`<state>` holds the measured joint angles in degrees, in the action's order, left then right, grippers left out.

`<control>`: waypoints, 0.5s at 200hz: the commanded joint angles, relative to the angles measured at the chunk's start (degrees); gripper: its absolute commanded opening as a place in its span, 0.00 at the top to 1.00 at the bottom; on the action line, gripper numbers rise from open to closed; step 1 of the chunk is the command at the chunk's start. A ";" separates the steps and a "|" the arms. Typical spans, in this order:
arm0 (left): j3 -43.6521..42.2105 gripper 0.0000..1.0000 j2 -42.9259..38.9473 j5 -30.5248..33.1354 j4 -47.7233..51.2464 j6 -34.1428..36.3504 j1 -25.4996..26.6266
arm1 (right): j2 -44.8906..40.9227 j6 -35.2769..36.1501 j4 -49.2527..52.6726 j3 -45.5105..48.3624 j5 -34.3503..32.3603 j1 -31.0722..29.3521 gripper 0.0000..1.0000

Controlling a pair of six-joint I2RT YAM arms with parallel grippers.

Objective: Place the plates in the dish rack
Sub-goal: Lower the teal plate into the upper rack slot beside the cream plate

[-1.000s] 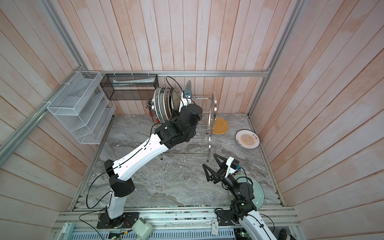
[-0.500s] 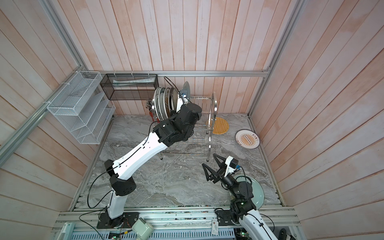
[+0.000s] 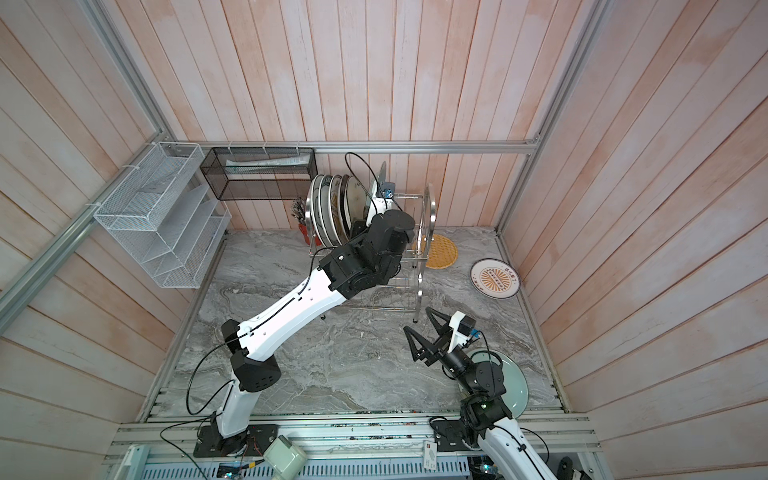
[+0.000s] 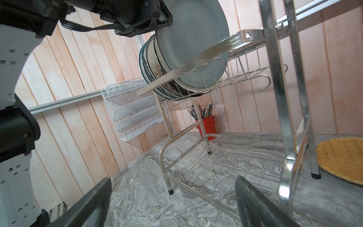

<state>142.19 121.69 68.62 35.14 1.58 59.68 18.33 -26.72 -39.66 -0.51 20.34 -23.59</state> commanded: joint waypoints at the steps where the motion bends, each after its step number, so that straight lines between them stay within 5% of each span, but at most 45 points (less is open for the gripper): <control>1: 2.66 1.00 0.74 2.03 -14.15 8.96 2.12 | 0.13 0.09 -1.69 0.78 -0.78 -0.49 0.02; 25: 3.45 1.00 2.36 3.82 -20.00 14.85 2.97 | 0.59 -0.20 -1.96 0.87 -0.92 -0.49 0.02; 100: 6.26 1.00 3.46 5.30 -21.30 14.84 3.76 | 2.19 -0.26 -2.46 0.78 -0.83 -0.64 0.02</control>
<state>145.32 126.15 73.54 20.82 16.38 63.09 20.45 -26.83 -40.32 -0.51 19.99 -23.88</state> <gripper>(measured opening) 0.091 0.978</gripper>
